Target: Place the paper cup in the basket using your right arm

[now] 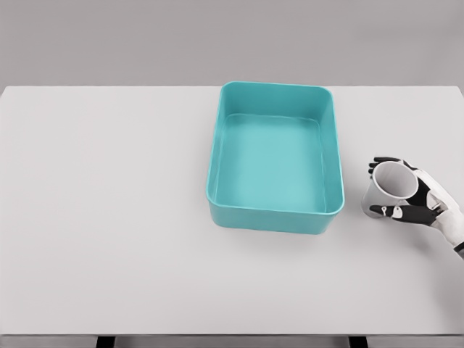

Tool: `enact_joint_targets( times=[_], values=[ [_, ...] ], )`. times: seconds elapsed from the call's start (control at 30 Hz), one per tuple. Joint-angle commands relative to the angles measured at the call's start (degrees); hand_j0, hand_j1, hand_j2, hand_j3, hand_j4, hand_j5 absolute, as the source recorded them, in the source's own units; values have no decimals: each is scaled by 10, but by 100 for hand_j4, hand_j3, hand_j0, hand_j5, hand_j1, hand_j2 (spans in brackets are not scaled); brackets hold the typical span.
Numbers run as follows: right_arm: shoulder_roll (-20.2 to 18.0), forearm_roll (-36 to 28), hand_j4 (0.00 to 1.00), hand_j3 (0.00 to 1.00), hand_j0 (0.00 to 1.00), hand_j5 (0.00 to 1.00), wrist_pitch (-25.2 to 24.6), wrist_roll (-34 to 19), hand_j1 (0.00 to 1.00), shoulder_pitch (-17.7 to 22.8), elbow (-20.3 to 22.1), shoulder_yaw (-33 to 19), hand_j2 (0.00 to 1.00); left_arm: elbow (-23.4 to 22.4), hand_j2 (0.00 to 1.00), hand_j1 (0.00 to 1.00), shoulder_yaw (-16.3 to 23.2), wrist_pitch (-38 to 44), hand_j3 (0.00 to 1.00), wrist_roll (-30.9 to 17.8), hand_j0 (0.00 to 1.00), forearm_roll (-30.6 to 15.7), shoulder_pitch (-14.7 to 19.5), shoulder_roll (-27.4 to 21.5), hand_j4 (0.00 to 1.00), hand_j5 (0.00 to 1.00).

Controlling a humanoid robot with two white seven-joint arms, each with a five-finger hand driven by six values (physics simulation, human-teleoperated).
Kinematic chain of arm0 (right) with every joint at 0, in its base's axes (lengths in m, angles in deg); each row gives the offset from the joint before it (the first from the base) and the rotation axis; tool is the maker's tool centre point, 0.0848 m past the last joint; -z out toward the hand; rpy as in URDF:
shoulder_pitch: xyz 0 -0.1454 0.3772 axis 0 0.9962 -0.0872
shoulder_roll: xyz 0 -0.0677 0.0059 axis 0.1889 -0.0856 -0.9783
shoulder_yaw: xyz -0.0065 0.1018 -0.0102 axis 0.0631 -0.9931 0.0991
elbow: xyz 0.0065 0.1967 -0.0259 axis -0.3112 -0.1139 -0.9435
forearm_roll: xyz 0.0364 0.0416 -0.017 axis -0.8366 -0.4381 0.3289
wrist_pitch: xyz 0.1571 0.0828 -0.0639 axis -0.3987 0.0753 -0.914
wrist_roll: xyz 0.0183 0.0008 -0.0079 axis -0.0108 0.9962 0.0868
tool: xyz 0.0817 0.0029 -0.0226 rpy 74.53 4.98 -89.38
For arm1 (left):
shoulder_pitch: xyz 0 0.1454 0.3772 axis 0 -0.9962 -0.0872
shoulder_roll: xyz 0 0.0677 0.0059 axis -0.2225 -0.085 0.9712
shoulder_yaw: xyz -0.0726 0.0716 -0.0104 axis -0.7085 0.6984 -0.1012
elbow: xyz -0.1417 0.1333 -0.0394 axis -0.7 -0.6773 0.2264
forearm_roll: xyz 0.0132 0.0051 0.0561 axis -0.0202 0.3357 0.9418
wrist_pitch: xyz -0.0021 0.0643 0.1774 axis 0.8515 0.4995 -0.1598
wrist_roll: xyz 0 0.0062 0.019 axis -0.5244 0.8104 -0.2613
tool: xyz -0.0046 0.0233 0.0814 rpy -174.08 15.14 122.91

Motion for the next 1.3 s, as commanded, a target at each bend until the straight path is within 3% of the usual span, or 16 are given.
enact_joint_targets(
  times=[0.0,0.3,0.6,1.0,1.07,1.13,1.27],
  values=[
    [-2,6,51,51,51,51,1,0,51,0,0,1,51,0,100,100,0,0,100,0,100,0,0,0,100,100],
    [-8,12,42,42,42,42,2,0,42,-18,4,-3,42,0,100,100,0,0,100,0,100,0,0,0,100,100],
    [-7,71,42,42,42,42,10,0,42,-87,29,-3,42,0,100,100,0,0,100,0,100,0,0,0,100,100],
    [27,272,42,42,42,42,28,0,42,-170,122,7,42,0,100,100,0,0,100,0,100,0,0,0,100,100],
    [27,299,41,41,41,41,29,0,41,-201,125,40,41,0,100,100,0,0,100,0,100,0,0,0,100,100],
    [51,339,41,41,41,41,28,0,41,-228,125,63,41,0,100,100,0,0,100,0,100,0,0,0,100,100],
    [61,382,41,41,41,41,27,0,41,-259,125,105,41,0,100,100,0,0,100,0,100,0,0,0,100,100]
  ],
)
